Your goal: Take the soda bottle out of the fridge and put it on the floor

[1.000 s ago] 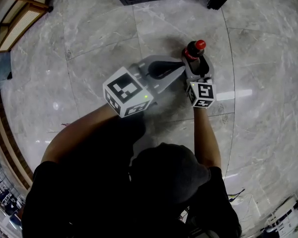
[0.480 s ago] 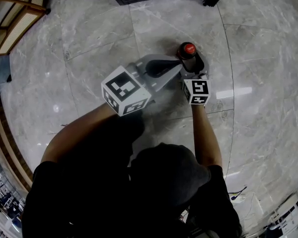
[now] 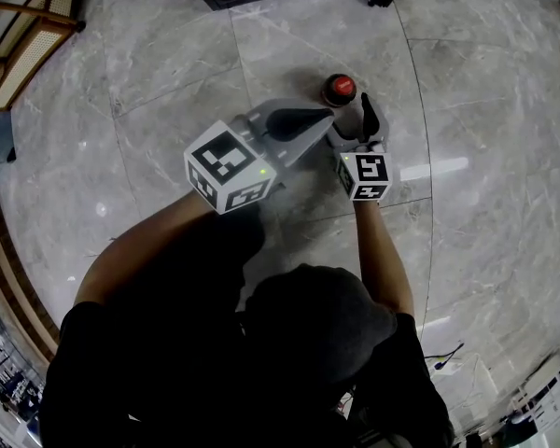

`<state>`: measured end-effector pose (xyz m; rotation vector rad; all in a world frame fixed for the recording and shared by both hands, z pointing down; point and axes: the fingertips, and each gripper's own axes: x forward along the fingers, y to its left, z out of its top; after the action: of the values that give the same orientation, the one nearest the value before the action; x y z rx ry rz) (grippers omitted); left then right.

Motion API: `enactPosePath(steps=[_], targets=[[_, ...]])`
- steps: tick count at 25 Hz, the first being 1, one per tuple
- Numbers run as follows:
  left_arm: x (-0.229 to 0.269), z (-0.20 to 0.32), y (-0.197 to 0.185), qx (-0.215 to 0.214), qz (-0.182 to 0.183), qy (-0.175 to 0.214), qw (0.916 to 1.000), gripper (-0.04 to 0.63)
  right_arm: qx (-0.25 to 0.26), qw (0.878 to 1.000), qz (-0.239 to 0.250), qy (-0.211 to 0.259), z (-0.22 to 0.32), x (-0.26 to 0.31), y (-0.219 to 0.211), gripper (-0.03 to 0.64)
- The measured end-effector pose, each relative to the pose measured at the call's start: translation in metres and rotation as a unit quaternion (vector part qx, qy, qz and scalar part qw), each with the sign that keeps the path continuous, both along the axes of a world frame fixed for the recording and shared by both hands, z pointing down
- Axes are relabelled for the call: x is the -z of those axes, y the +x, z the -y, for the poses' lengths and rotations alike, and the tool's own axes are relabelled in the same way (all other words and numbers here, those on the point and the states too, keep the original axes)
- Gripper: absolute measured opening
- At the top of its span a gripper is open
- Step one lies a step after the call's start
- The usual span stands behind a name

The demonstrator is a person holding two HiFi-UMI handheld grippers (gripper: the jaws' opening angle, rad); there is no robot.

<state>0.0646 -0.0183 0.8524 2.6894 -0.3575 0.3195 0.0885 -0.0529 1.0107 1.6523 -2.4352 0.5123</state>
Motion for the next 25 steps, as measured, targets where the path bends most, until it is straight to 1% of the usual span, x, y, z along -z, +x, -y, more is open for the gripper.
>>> enactPosePath(steps=[3,4,6,8,10,13,16,17,19,22,25], targets=[[0.001,-0.001,0.001,0.001,0.0,-0.002,1.0,0.002,0.002,1.0,0.0,-0.001,-0.004,0.006,0.003,0.398],[0.001,0.0,0.0,0.002,0.0,-0.002,1.0,0.002,0.004,1.0,-0.003,0.0,-0.006,0.007,0.004,0.379],[0.001,0.001,-0.001,0.007,-0.001,-0.001,1.0,0.002,0.006,1.0,-0.009,0.0,-0.01,0.008,0.005,0.312],[0.001,0.0,-0.002,0.009,0.0,0.0,1.0,0.002,0.002,1.0,-0.01,-0.001,-0.013,0.009,0.008,0.3],[0.001,-0.003,-0.001,0.007,0.001,0.0,1.0,0.002,-0.003,1.0,-0.009,-0.002,-0.016,0.01,0.012,0.244],[0.0,-0.007,0.0,0.0,0.004,0.002,1.0,0.002,-0.009,1.0,0.0,-0.003,-0.018,0.011,0.018,0.189],[-0.001,-0.01,0.0,-0.001,0.005,0.002,1.0,0.002,-0.014,1.0,0.01,0.003,-0.019,0.015,0.023,0.115],[-0.001,-0.01,0.0,0.0,0.004,0.001,1.0,0.002,-0.016,1.0,0.011,0.005,-0.02,0.017,0.024,0.086],[-0.001,-0.009,-0.001,0.002,0.003,0.001,1.0,0.002,-0.017,1.0,0.014,0.008,-0.021,0.02,0.027,0.0],[0.001,-0.007,-0.001,0.004,-0.001,0.001,1.0,0.002,-0.009,1.0,0.018,0.01,-0.02,0.025,0.025,-0.002],[0.011,0.003,0.002,0.015,-0.018,-0.001,0.9997,0.002,-0.005,1.0,0.011,0.009,-0.015,0.034,0.025,-0.002]])
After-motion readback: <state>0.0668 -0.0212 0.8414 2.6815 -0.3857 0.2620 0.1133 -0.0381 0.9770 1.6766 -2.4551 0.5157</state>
